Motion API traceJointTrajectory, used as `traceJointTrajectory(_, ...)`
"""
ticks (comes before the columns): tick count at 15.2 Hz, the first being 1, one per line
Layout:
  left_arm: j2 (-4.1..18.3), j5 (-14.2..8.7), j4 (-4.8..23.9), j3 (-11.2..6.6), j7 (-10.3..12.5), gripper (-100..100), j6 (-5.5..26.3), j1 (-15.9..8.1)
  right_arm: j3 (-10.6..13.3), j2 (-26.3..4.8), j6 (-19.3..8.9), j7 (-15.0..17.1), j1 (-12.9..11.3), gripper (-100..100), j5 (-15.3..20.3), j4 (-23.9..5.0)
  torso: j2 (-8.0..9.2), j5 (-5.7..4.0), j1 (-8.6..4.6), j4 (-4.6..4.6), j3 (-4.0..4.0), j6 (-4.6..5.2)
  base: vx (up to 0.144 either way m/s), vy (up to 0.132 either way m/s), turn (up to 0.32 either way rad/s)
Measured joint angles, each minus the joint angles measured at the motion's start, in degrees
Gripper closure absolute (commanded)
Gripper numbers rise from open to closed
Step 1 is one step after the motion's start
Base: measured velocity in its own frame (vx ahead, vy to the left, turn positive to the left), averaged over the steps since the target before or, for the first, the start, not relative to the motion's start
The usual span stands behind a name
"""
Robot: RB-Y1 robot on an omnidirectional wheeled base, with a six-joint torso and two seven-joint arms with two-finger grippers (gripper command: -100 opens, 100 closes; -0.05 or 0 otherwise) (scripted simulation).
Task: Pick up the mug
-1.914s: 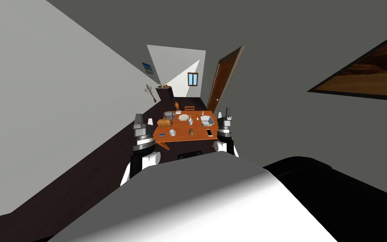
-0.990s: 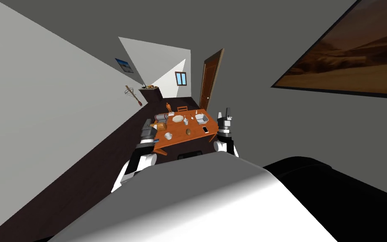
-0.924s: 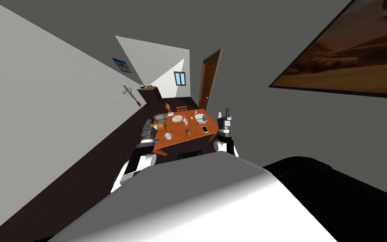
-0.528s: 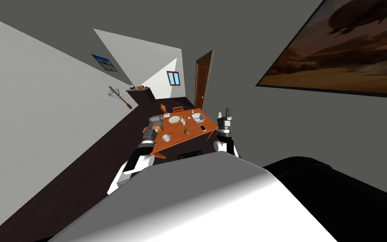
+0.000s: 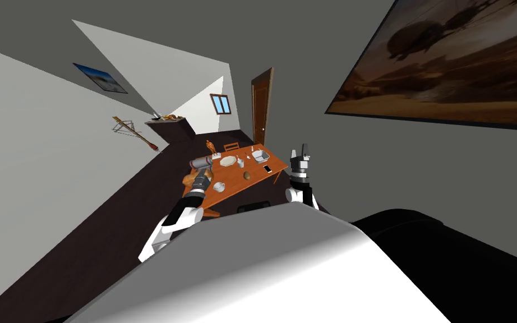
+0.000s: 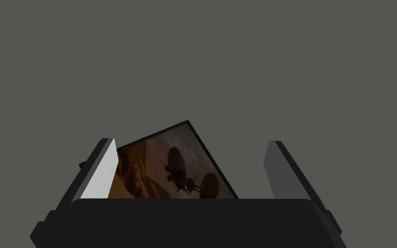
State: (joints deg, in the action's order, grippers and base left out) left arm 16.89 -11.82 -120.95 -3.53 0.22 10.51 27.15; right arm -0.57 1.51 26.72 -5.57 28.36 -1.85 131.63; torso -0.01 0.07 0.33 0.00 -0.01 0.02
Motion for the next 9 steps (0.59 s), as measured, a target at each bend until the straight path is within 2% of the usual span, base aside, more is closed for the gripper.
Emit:
traceJointTrajectory(1, 0.77, -0.80, 0.84, -0.28, 0.19, -100, 1.07, 0.14, 0.01, 0.00, 0.00, 0.00, -0.01, 0, 0.00, 0.00, 0.02, 0.00, 0.01, 0.00, 0.01, 0.04, -0.044, 0.072, -0.321)
traceJointTrajectory(2, 1.19, -1.34, 1.55, -0.43, 0.33, -100, 2.01, 0.20, 0.00, 0.00, 0.00, 0.00, 0.00, 0, 0.00, 0.00, 0.05, 0.01, 0.03, 0.01, 0.03, 0.01, -0.032, 0.059, -0.067)
traceJointTrajectory(4, 1.27, -1.79, 1.81, -0.56, 0.32, -100, 4.30, 0.28, 0.00, 0.00, 0.00, 0.00, 0.00, 0, 0.00, 0.00, 0.01, 0.00, -0.02, 0.00, 0.01, 0.01, -0.025, 0.056, -0.228)
traceJointTrajectory(8, 2.81, -3.65, 3.86, -1.32, 0.74, -100, 8.87, -0.35, 0.00, 0.00, 0.00, 0.00, 0.00, 0, 0.00, 0.00, 0.03, -0.01, -0.02, 0.01, 0.01, 0.00, -0.033, 0.052, -0.194)
traceJointTrajectory(9, 2.79, -3.76, 4.04, -1.34, 0.76, -100, 9.91, -0.34, 0.00, 0.00, 0.00, 0.00, 0.01, 0, 0.00, 0.00, 0.00, -0.01, -0.04, 0.00, 0.00, -0.03, -0.027, 0.049, -0.350)
